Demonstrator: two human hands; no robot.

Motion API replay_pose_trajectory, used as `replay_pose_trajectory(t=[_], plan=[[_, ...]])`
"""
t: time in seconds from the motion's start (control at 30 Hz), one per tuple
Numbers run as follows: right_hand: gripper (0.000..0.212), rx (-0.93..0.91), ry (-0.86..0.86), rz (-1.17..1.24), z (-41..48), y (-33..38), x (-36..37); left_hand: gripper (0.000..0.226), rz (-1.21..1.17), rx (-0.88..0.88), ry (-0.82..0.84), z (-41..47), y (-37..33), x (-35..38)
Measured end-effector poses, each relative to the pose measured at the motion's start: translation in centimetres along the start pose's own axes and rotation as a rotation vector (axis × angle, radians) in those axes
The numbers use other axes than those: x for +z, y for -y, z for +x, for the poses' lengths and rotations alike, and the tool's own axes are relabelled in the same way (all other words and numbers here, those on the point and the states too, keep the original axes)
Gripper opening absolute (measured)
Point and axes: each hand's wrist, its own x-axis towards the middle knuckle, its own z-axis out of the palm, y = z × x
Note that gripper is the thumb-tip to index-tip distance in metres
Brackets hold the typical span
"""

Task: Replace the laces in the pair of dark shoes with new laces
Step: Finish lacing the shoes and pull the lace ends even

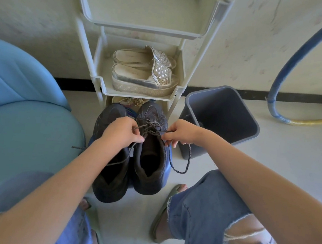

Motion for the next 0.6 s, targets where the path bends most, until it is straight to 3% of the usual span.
replay_pose_trajectory(t=[0.3,0.47,0.6], plan=[[0.025,0.021,-0.036,0.022,-0.9,-0.6,-0.2,0.011,-0.155,-0.049,0.049,-0.5,0.7,-0.7],[0.022,0.005,-0.006,-0.022,-0.8,-0.5,0.0,0.019,-0.145,-0.054,0.021,-0.3,0.9,-0.2],[0.013,-0.068,-0.135,0.107,-0.1,-0.1,0.2,0.007,-0.176,-0.006,-0.068,0.7,0.8,-0.3]])
